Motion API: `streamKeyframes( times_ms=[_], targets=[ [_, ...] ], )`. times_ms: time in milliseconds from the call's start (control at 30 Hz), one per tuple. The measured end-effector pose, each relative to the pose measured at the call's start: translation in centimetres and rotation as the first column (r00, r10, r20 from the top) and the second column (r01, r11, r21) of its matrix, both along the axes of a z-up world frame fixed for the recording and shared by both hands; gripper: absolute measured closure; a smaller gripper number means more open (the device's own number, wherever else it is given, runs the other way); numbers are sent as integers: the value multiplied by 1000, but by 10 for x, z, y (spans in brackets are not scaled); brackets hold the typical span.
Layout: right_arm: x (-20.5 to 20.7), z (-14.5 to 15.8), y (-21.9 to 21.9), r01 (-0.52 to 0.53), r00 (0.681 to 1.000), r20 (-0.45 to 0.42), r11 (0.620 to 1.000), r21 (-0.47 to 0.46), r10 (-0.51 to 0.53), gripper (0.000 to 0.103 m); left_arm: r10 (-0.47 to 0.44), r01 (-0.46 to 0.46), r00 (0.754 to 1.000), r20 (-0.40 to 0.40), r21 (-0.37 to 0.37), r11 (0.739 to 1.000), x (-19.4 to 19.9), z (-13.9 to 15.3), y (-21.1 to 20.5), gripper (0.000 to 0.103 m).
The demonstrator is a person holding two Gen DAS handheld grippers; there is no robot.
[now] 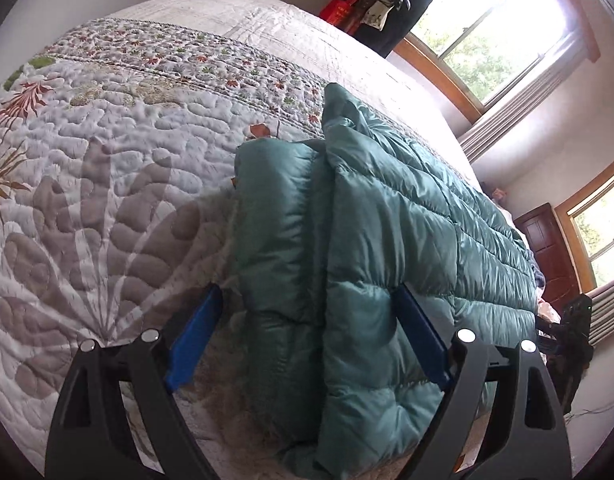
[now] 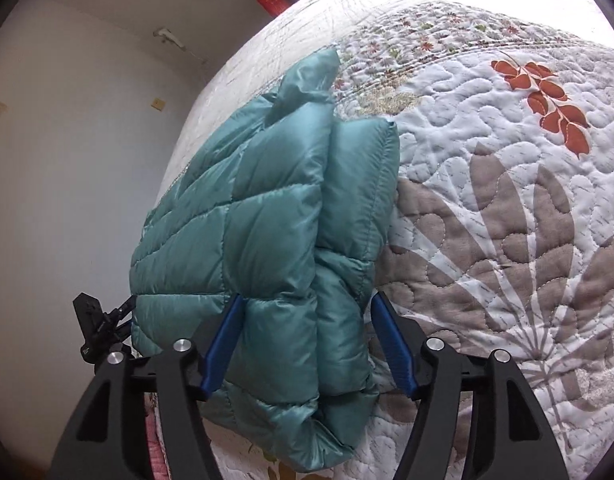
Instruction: Fold large clothes
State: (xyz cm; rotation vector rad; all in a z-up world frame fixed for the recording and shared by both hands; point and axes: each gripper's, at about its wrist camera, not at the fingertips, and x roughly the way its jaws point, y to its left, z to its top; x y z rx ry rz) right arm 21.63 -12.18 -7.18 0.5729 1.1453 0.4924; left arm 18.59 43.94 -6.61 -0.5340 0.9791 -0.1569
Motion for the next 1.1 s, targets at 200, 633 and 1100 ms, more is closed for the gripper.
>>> streamKeyframes(
  times_ms=[200,633,1100],
  targets=[
    [1,-5,-6,2,1000,10,1000,-12,-2,25,1,-2,1000,-21,-54,999,7,-13,5,13],
    [12,-31,0,-31,999,-6,984,173,32,51,-50,51,999,10,-160,986,18,-24,-24,40],
    [-21,29,5,-85,985,162,986,146,61,82,-28,43,994,109,-143,989,-4,18,-35,81]
  ],
)
